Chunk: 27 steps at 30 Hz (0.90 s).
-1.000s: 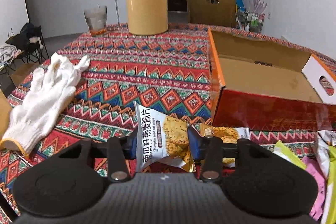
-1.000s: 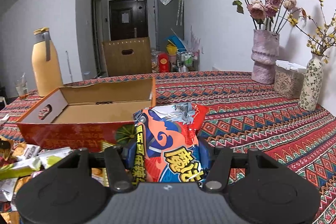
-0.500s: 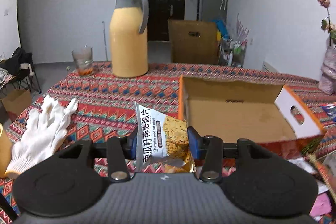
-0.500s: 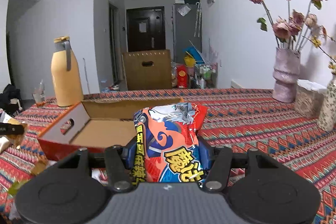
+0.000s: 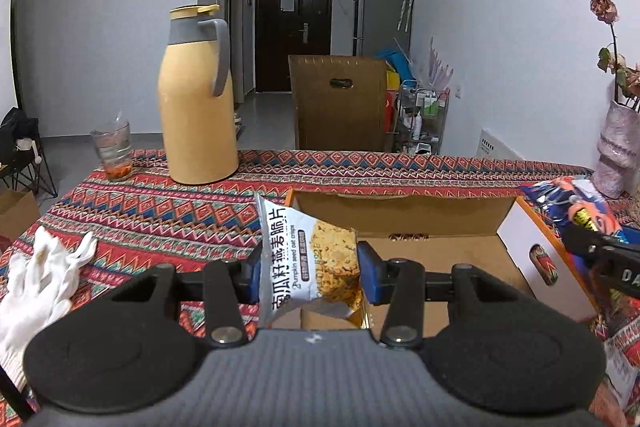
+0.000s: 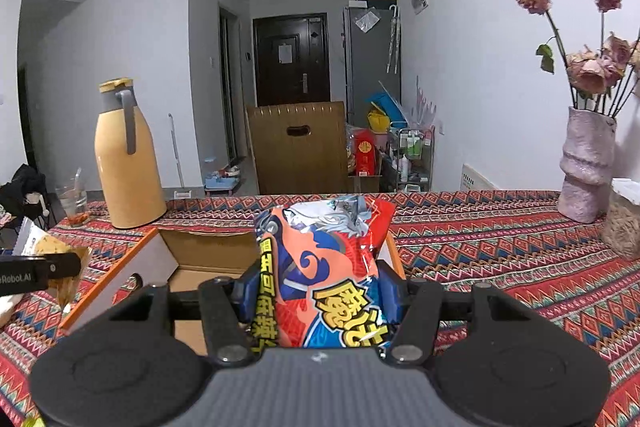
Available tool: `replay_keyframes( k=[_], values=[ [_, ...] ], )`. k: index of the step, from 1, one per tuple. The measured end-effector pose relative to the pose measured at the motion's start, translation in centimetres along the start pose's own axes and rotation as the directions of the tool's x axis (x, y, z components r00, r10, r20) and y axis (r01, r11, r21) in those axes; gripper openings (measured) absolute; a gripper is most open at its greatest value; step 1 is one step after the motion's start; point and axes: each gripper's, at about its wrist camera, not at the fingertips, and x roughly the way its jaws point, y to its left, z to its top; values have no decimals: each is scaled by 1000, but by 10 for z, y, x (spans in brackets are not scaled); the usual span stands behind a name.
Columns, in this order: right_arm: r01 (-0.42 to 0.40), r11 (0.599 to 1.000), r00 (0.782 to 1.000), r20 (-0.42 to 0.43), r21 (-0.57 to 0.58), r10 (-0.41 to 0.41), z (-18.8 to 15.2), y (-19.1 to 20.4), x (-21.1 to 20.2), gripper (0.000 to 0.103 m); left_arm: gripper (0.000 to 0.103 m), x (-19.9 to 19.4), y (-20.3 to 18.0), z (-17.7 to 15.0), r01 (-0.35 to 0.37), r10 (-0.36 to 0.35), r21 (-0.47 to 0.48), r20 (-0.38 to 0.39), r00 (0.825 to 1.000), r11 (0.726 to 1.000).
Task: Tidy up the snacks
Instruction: 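Carry both packets over the orange box and release them inside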
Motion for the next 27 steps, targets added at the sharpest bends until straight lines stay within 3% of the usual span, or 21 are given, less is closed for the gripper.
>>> replay_keyframes(
  k=[6, 13, 19, 20, 22, 24, 25, 27],
  values=[
    [29, 1000, 999, -45, -1, -29, -1, 1, 33, 56, 46, 32, -7, 4, -20, 20, -13, -36, 999, 1000],
    [42, 999, 996, -72, -10, -42, -13, 2, 55, 56, 46, 52, -10, -1, 3, -3, -17, -46, 999, 1000],
    [10, 1000, 994, -112, -25, -13, -21, 6, 65, 59, 48, 62, -8, -8, 11, -13, -17, -75, 997, 1000],
    [11, 1000, 994, -109, -27, -14, -22, 7, 65, 62, 51, 62, -8, -9, 17, -19, -19, -75, 997, 1000],
    [9, 1000, 995, -95, -22, -11, -21, 6, 61, 74, 80, 57, -6, -10, 27, -29, -27, -54, 998, 999],
    [8, 1000, 997, -74, -11, -9, -21, 4, 56, 90, 96, 51, -7, -11, 16, -16, -29, -20, 1000, 999],
    [10, 1000, 998, -62, -1, -10, -20, 3, 53, 98, 102, 47, -6, -11, 15, -16, -31, -3, 1000, 999],
    [10, 1000, 999, -53, 14, -9, -20, -1, 49, 103, 103, 40, -7, -10, 23, -22, -39, 18, 1000, 999]
  ],
)
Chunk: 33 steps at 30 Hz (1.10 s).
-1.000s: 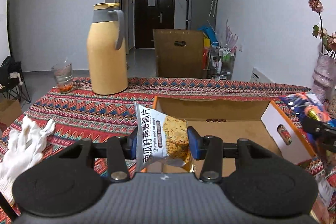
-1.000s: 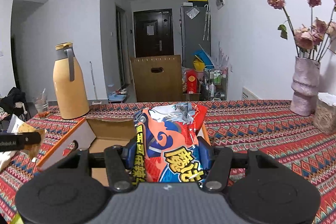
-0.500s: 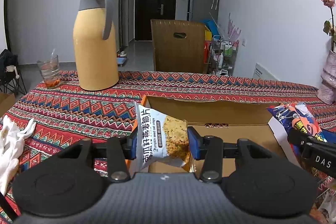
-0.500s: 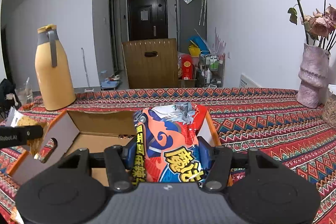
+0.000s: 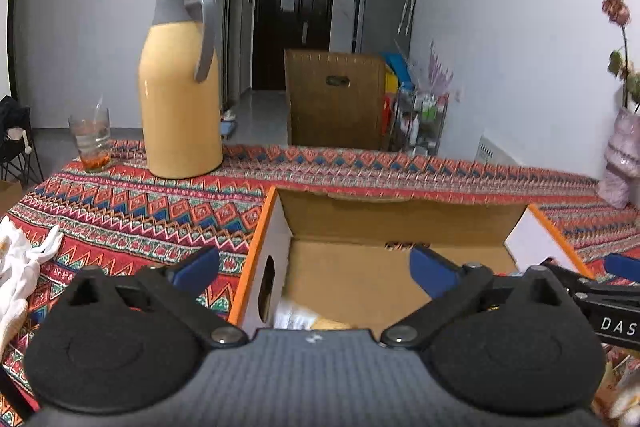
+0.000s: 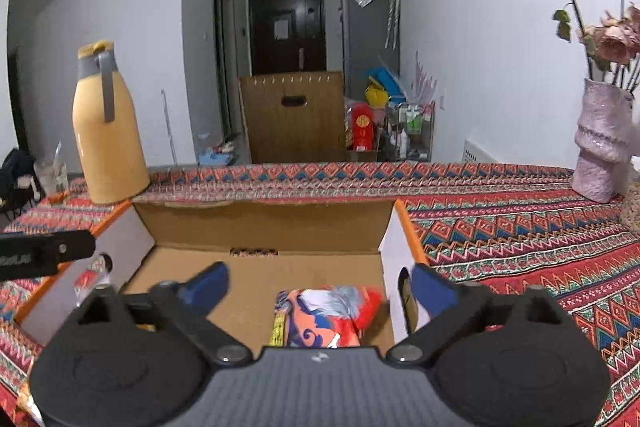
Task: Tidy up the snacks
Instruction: 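Carry both packets over the orange box and release them inside, then withdraw both grippers from the box back toward the snack pile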
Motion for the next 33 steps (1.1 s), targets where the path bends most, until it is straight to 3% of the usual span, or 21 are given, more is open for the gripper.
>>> replay_keyframes(
  k=[13, 23, 33],
  values=[
    [12, 1000, 1000, 27, 14, -12, 7, -3, -15, 103, 103, -12, -1, 7, -17, 17, -10, 1, 1000, 1000],
    [4, 1000, 998, 64, 21, -5, 8, -5, -53, 103, 103, -49, 0, 7, -27, 27, 12, 14, 1000, 1000],
    [-8, 1000, 998, 59, 8, 8, -14, -11, -100, 103, 103, -91, 4, -12, -39, 39, 18, 7, 999, 999]
  ],
)
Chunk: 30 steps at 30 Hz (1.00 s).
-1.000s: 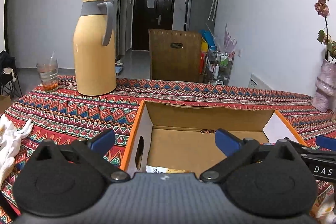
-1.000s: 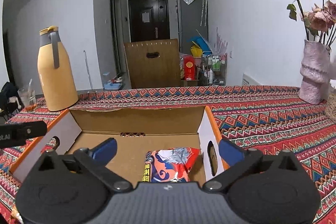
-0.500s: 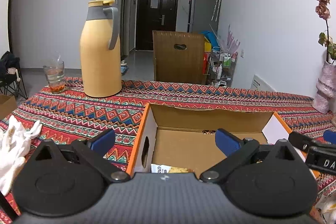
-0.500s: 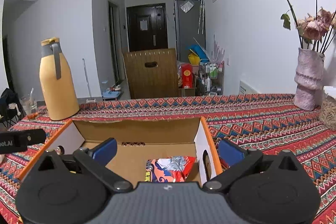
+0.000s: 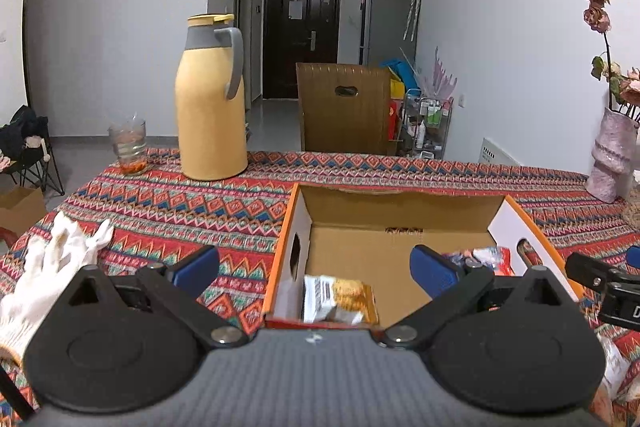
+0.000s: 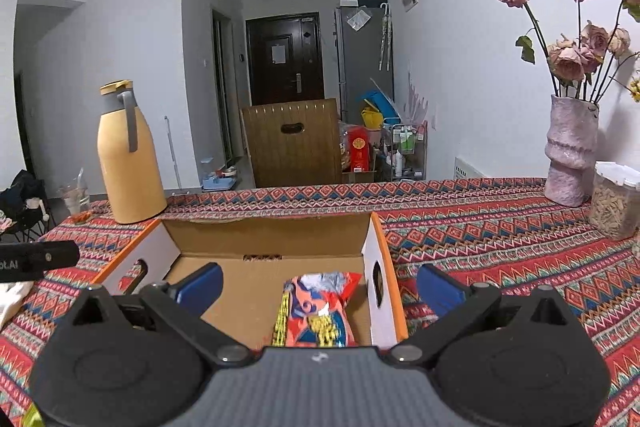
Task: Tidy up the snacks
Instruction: 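Withdraw both grippers from the box back toward the snack pile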
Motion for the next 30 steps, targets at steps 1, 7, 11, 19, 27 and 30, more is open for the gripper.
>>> replay_keyframes(
  k=[1, 7, 11, 19, 27, 30],
  values=[
    [-1, 1000, 1000, -1, -3, 1, -3, -1, -4, 103, 103, -4, 1, -3, 0, 0, -2, -4, 1000, 1000],
    [-3, 1000, 1000, -11, -24, 3, -19, -4, -27, 103, 103, -21, 6, -21, -8, 8, -8, -24, 1000, 1000],
    [-4, 1000, 1000, -20, -31, 3, -30, -7, -39, 103, 103, -31, 10, -31, -7, 7, -12, -33, 999, 1000],
    [-5, 999, 1000, -22, -43, 4, -56, -13, -58, 103, 103, -35, 20, -59, -16, 15, -11, -73, 997, 1000],
    [-9, 999, 999, -48, -49, 7, -85, -19, -73, 103, 103, -43, 28, -87, -12, 11, -4, -98, 995, 1000],
    [4, 999, 997, -76, -40, -7, -95, -22, -75, 103, 103, -47, 32, -95, -7, 6, -12, -110, 994, 1000]
  ],
)
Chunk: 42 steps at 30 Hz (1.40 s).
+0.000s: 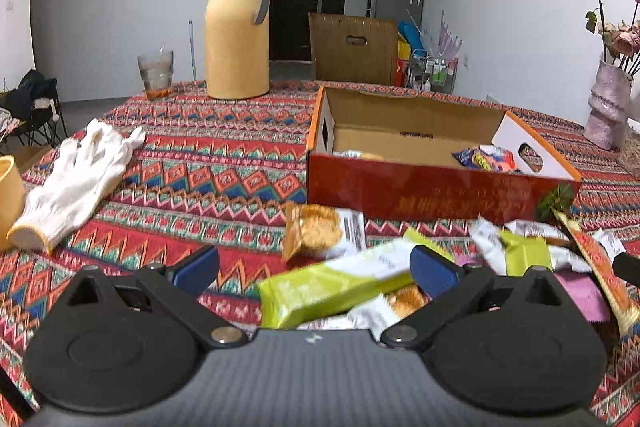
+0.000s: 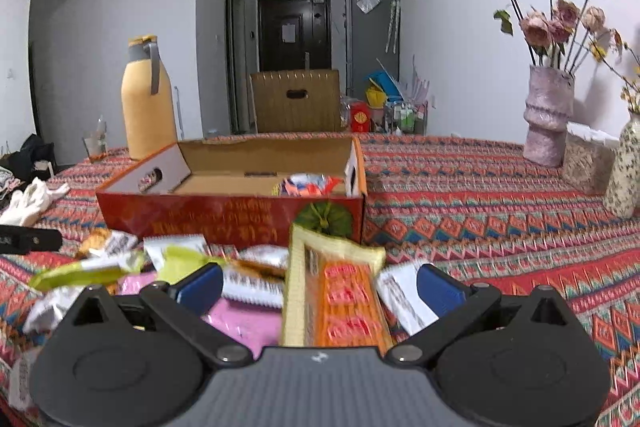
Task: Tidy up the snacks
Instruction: 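Withdraw both grippers from the box back toward the snack pile, then grasp a round cookie packet with the left gripper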
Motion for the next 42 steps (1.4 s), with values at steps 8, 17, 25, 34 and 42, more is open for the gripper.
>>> replay_keyframes(
  k=[8, 17, 25, 34, 42],
  values=[
    [23, 999, 999, -24, 43, -22, -16, -8, -13, 103, 103, -9, 1, -17, 20, -20, -6, -22, 1000, 1000],
    [17, 999, 1000, -21, 40, -16, -31, -3, -32, 103, 103, -27, -14, -42, 89, -87, 45, -52, 995, 995],
    [16, 998, 1000, -28, 58, -15, -47, -1, -43, 103, 103, -37, -25, -68, 149, -140, 108, -88, 986, 983],
    [-10, 999, 999, -39, 38, 11, -61, 7, -46, 103, 102, -35, -40, -83, 183, -170, 157, -92, 981, 971],
    [4, 998, 999, -42, 57, -1, -69, -2, -50, 103, 84, -30, -47, -86, 197, -184, 179, -86, 979, 964]
  ],
)
